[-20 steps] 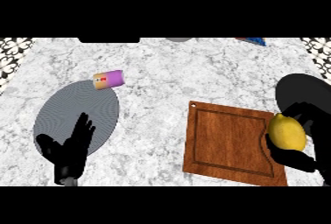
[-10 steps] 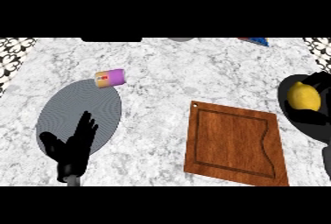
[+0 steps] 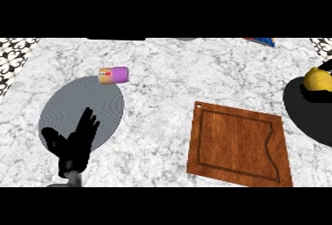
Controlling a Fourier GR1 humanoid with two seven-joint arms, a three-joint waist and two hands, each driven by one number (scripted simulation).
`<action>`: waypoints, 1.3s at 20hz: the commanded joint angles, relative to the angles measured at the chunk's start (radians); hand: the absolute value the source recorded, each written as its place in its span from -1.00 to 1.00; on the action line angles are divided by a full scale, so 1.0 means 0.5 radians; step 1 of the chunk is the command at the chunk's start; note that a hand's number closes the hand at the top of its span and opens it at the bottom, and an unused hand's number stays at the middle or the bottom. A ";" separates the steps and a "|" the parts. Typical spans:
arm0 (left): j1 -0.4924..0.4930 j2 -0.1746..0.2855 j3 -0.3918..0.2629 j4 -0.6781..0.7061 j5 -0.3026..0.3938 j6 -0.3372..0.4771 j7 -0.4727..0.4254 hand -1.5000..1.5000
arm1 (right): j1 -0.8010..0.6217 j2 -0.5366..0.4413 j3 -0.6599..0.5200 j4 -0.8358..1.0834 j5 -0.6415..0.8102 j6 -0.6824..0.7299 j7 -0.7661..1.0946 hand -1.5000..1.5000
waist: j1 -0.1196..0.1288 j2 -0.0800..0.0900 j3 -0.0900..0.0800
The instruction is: Pick the lemon from the cutting board and place it in the pan
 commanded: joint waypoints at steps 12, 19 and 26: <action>-0.068 -0.013 -0.034 0.011 -0.017 -0.034 -0.010 0.00 | -0.336 -0.270 -0.140 1.035 0.081 -0.165 -0.396 -1.00 | 0.096 0.046 0.012; -0.041 -0.049 -0.050 0.002 -0.032 0.016 0.019 0.00 | -0.462 -0.205 -0.558 1.078 -0.456 0.280 -0.819 -1.00 | 0.051 0.032 0.020; 0.011 -0.020 0.003 0.000 0.001 -0.013 -0.029 0.00 | -0.461 -0.494 -0.851 1.259 -0.790 0.990 -0.869 -1.00 | 0.004 0.018 0.009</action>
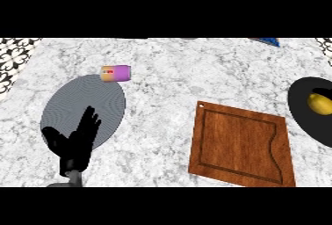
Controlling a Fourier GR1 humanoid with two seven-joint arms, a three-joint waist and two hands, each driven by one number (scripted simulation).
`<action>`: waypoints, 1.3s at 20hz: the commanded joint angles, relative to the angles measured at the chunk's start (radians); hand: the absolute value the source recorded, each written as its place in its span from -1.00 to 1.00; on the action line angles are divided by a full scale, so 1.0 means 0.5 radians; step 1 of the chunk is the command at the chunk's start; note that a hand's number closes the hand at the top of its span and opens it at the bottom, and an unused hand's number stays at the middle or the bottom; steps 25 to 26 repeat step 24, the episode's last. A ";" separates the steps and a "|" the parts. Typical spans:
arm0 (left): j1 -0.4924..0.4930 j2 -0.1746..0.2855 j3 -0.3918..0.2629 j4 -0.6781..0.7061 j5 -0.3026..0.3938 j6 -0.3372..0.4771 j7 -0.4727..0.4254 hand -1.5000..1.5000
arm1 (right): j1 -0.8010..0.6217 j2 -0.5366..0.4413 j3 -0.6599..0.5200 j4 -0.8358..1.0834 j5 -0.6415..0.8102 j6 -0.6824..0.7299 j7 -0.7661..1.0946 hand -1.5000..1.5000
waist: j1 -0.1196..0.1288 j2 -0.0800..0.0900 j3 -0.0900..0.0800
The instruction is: Pick the lemon from the cutting board and place it in the pan
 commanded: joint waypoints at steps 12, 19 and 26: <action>0.097 0.003 0.010 -0.103 0.008 0.015 0.036 0.00 | 0.482 -0.355 -0.164 0.118 -0.280 1.275 -0.504 -1.00 | -0.054 -0.029 -0.006; 0.124 -0.030 0.016 0.026 -0.006 -0.018 -0.092 0.00 | 0.618 -0.366 -0.140 0.049 -0.344 1.256 -0.530 -1.00 | -0.069 -0.032 -0.010; 0.110 -0.067 -0.010 -0.003 -0.029 0.025 -0.059 0.00 | 0.663 -0.334 -0.126 0.022 -0.406 1.181 -0.497 -1.00 | -0.069 -0.036 -0.011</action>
